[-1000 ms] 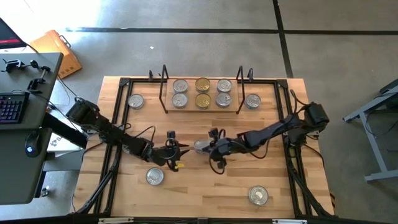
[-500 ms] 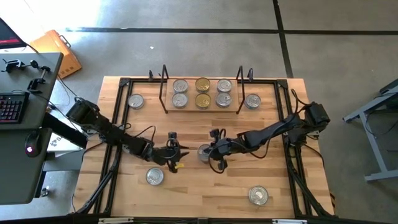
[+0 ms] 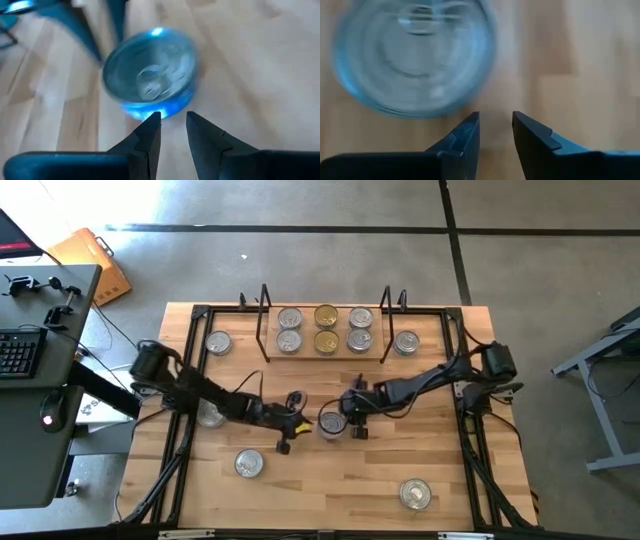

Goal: Stack canned seafood by type on shelf
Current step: Stack the blue tuna can on top of the blue tuna can on the shelf

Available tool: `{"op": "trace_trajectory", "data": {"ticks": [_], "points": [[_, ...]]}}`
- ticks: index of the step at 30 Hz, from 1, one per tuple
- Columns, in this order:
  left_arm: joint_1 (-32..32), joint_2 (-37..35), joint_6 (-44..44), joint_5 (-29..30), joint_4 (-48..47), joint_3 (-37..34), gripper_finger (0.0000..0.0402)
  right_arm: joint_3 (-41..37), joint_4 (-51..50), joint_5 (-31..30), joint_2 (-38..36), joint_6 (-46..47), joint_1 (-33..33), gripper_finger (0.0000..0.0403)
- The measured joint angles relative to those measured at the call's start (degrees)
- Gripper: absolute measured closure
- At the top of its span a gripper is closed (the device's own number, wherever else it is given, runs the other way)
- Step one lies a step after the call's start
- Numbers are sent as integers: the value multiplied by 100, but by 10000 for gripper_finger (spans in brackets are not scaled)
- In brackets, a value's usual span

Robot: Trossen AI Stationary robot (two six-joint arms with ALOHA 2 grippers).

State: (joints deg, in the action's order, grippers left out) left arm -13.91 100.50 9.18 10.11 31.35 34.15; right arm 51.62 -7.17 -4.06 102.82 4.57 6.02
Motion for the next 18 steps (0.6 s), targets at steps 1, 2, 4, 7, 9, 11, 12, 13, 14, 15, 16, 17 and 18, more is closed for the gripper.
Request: {"op": "trace_trajectory", "data": {"ticks": [1,2,4,7,9,11,12,13,14,15,16,17,18], "points": [[67,98,0,4,85,-2,316,0,80,156,39,-59,11,299],[131,178,-4,17,220,-2,316,0,147,339,52,-102,21,301],[248,246,-45,106,342,-2,316,0,287,708,60,-156,76,304],[384,184,-157,563,313,-2,317,3,534,1195,60,-157,168,308],[429,26,-155,1032,184,-1,317,7,678,1323,60,-162,237,309],[448,-232,-89,1454,-179,4,317,11,664,1323,32,-185,282,309],[447,-372,-67,1621,-379,4,317,9,611,1321,3,-176,305,309],[433,-525,-75,1716,-607,2,317,9,605,1321,-45,-138,327,309],[406,-695,-127,1743,-829,2,317,9,582,1317,-105,-93,357,309],[365,-865,-190,1730,-1073,2,317,9,544,1314,-169,-36,391,309],[315,-1000,-294,1685,-1225,2,317,9,490,1313,-232,6,435,309],[260,-1127,-403,1592,-1370,4,317,9,457,1314,-266,41,487,309],[198,-1215,-512,1489,-1506,3,317,9,475,1314,-288,34,563,309]]}}
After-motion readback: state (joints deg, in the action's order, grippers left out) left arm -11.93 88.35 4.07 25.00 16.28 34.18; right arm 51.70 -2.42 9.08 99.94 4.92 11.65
